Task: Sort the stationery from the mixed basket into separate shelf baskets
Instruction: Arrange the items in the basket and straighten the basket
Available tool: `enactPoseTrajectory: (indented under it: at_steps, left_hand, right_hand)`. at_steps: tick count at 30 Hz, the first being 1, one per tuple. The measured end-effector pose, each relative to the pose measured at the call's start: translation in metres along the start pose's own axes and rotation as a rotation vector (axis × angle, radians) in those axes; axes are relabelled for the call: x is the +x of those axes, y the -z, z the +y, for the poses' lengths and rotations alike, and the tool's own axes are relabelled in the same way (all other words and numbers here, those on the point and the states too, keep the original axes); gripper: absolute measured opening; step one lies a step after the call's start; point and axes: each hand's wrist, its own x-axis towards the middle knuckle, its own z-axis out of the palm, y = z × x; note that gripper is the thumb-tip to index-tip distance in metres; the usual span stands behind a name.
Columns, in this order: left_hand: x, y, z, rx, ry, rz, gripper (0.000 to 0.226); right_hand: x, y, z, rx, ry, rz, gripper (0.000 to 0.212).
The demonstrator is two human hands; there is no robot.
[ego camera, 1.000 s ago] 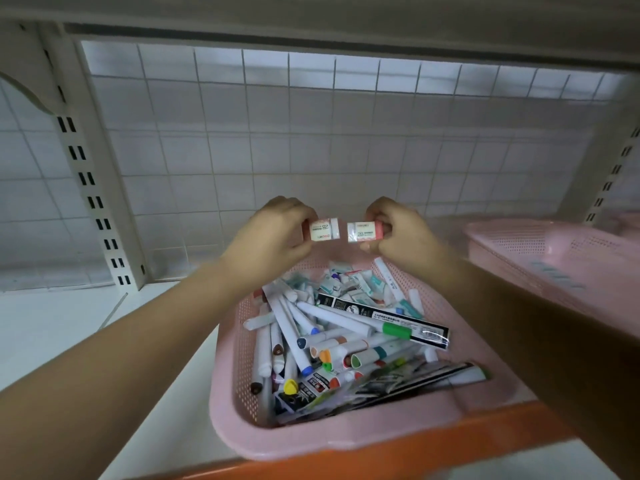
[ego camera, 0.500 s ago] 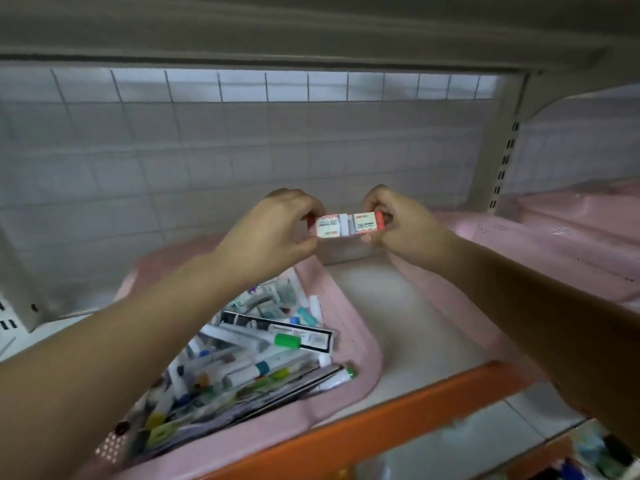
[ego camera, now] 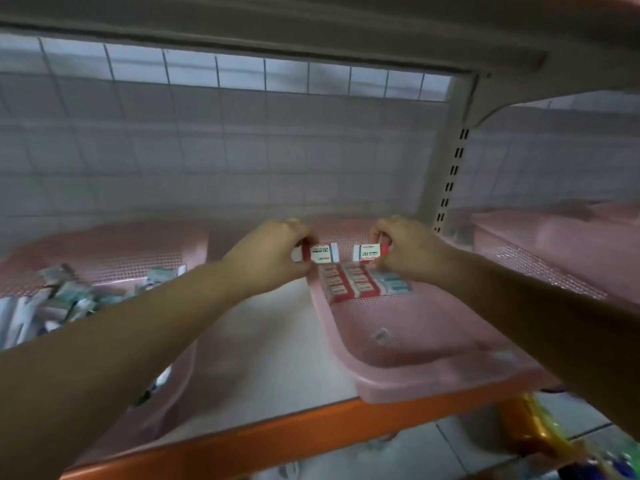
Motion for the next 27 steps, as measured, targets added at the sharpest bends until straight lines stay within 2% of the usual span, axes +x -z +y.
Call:
enactPoseTrajectory:
  at_steps: [5,10,12,20,24,27]
  left_hand:
    - [0.001,-0.020,0.003,-0.125,0.197,0.060,0.019]
    - [0.003,-0.027,0.010,-0.137,0.285,0.084,0.023]
    - [0.003,-0.028,0.012,-0.140,0.298,0.097,0.024]
    - [0.008,-0.028,0.017,-0.140,0.350,0.130,0.025]
    - [0.010,-0.029,0.017,-0.129,0.364,0.121,0.024]
    - [0.011,-0.031,0.017,-0.106,0.367,0.132,0.023]
  right_hand:
    - [0.015,-0.031,0.015,0.068,-0.028,-0.161,0.026]
    - [0.018,-0.060,0.012,0.081,0.000,-0.313,0.013]
    - [0.022,-0.064,0.009,0.076,0.009,-0.350,0.027]
    - [0.024,-0.075,0.013,0.120,0.005,-0.250,0.019]
    - [0.022,-0.073,0.017,0.123,0.015,-0.279,0.023]
    - [0.022,-0.076,0.019,0.112,0.030,-0.282,0.018]
